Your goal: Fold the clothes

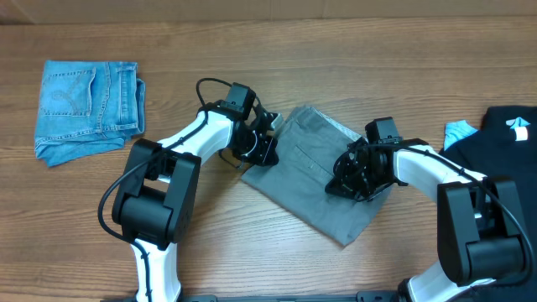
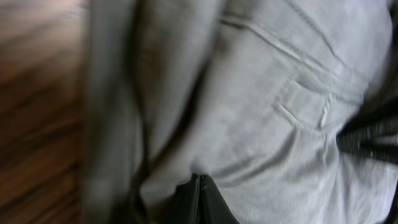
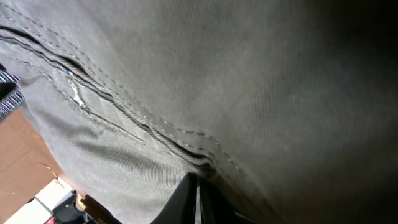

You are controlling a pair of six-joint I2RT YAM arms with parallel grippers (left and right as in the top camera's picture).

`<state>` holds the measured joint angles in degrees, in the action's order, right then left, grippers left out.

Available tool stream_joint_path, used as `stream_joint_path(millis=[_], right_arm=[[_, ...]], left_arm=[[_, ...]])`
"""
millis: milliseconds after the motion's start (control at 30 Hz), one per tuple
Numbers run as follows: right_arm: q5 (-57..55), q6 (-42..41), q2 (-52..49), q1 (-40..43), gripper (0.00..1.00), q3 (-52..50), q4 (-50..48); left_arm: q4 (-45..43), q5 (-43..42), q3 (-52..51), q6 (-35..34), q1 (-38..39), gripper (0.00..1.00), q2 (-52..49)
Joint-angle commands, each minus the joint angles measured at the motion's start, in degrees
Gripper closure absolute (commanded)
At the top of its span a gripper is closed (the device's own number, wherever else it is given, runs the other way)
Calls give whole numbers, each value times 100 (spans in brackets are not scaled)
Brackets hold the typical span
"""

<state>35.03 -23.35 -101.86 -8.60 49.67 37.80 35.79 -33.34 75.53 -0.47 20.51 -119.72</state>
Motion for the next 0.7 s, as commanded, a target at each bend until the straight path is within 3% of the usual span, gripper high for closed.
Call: stream_joint_path(millis=[0, 267, 333, 467, 500, 667], right_arm=[[-146, -72, -140, 26, 93, -107, 2], [-149, -72, -140, 26, 93, -107, 136], [-146, -72, -140, 26, 93, -107, 155], [-146, -72, -140, 26, 93, -107, 146], [-146, -72, -140, 26, 93, -107, 146], [-146, -72, -140, 26, 93, -107, 149]], left_arm=[[-289, 1139, -98, -872, -142, 96, -387], [350, 896, 667, -879, -551, 89, 319], [396, 595, 807, -844, -673, 76, 546], [363, 131, 863, -664, -813, 20, 730], [380, 39, 855, -568, -813, 11, 710], [380, -501, 782, -205, -796, 3, 293]])
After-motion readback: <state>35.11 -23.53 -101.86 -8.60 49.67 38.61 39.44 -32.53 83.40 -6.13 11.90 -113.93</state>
